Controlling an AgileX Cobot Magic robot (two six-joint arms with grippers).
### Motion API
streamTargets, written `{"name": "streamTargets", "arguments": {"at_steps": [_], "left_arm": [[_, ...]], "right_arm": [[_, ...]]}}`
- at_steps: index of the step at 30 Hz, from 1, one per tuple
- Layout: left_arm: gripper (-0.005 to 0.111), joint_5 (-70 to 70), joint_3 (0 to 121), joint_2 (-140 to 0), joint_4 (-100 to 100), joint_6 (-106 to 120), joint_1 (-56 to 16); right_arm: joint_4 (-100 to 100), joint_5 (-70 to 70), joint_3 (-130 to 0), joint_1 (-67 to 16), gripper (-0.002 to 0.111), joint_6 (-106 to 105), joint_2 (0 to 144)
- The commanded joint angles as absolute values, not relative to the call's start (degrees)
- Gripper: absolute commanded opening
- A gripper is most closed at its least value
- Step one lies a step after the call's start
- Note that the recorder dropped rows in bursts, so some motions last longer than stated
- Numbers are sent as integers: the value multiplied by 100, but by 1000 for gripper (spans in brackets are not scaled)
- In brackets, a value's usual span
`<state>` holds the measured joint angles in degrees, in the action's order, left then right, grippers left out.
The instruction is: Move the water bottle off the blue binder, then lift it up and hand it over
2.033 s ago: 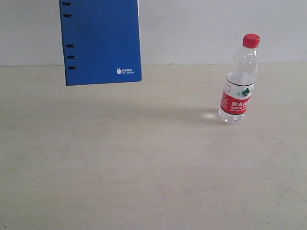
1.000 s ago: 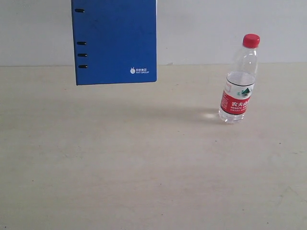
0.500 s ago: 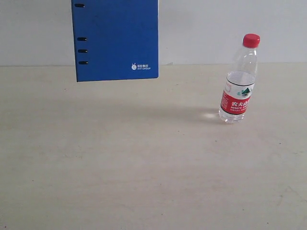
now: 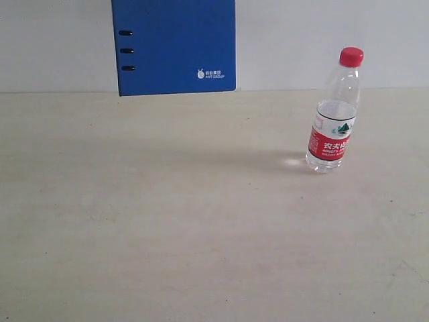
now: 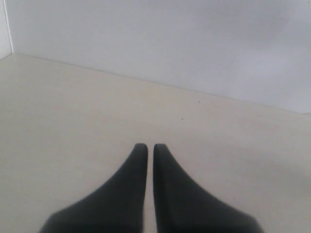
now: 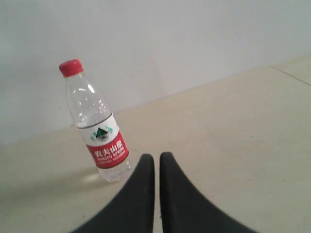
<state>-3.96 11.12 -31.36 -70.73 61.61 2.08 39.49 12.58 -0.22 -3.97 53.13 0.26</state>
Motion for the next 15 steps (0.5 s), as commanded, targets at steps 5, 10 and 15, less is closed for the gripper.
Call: {"name": "streamTargets", "arguments": {"at_steps": [5, 10, 15], "left_arm": [[4, -449, 1096, -3105, -7080, 6194, 208], [4, -449, 1096, -3105, -7080, 6194, 208], [4, -449, 1096, -3105, -7080, 6194, 208]], "right_arm": [[2857, 1794, 0, -359, 0, 3540, 0], [1748, 1911, 0, -359, 0, 2061, 0], [932, 1872, 0, -359, 0, 821, 0]]}}
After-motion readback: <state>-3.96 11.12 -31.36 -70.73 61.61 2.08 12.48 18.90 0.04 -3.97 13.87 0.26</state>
